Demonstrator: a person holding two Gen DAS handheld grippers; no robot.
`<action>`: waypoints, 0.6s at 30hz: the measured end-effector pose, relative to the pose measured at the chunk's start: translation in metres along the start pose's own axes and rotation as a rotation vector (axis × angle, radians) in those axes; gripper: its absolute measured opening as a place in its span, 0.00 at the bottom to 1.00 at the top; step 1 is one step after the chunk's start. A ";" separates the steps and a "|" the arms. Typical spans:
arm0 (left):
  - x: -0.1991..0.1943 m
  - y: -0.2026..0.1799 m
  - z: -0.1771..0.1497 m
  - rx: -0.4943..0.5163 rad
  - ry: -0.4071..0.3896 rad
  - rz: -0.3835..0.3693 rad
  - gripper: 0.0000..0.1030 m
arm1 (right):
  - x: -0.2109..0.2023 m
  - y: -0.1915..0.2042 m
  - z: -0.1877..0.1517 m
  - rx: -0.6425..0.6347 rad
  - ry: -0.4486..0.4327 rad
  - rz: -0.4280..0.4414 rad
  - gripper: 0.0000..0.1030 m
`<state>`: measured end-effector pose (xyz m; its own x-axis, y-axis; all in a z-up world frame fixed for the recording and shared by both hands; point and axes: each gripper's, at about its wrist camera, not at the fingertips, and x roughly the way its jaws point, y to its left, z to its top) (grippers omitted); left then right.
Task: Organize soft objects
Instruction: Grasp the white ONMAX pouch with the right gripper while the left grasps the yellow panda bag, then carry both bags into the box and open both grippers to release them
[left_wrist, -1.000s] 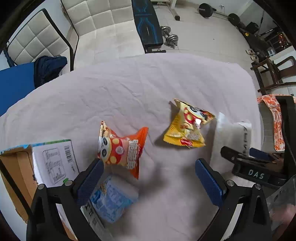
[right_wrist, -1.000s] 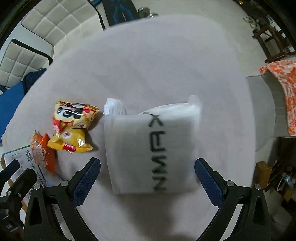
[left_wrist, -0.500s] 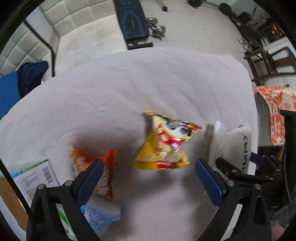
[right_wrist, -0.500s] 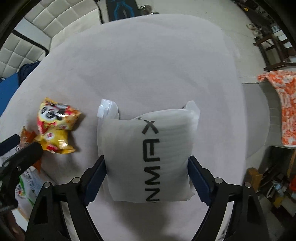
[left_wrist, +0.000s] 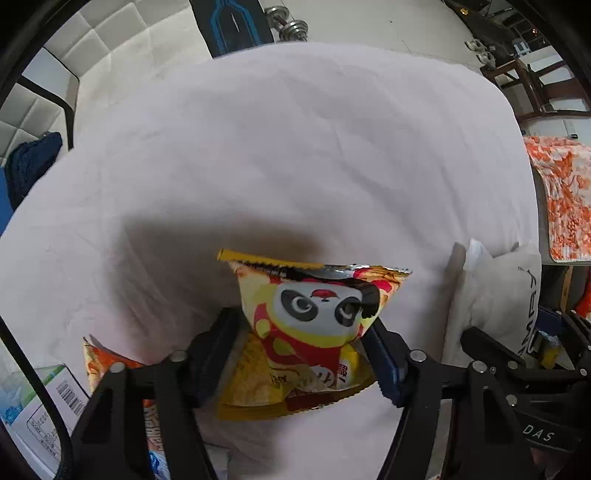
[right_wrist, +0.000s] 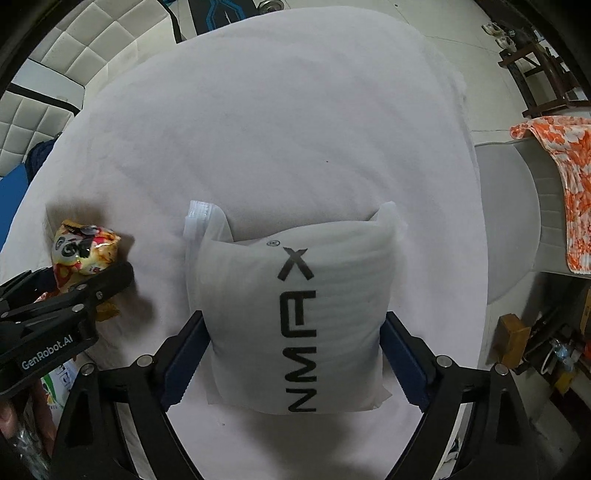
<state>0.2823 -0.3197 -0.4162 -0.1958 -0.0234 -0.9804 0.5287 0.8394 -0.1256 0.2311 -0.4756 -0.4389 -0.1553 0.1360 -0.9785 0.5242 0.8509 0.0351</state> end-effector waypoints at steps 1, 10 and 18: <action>-0.001 0.000 0.000 0.002 -0.007 0.009 0.51 | 0.001 0.001 0.001 0.002 0.002 -0.002 0.90; -0.011 0.001 -0.012 -0.018 -0.045 -0.001 0.46 | 0.000 0.010 0.000 -0.006 -0.032 -0.011 0.76; -0.038 -0.005 -0.030 -0.017 -0.125 -0.024 0.46 | -0.014 0.000 -0.023 -0.008 -0.062 0.042 0.70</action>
<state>0.2622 -0.3064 -0.3735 -0.1031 -0.1104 -0.9885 0.5106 0.8470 -0.1479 0.2139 -0.4659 -0.4200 -0.0806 0.1401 -0.9869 0.5220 0.8494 0.0779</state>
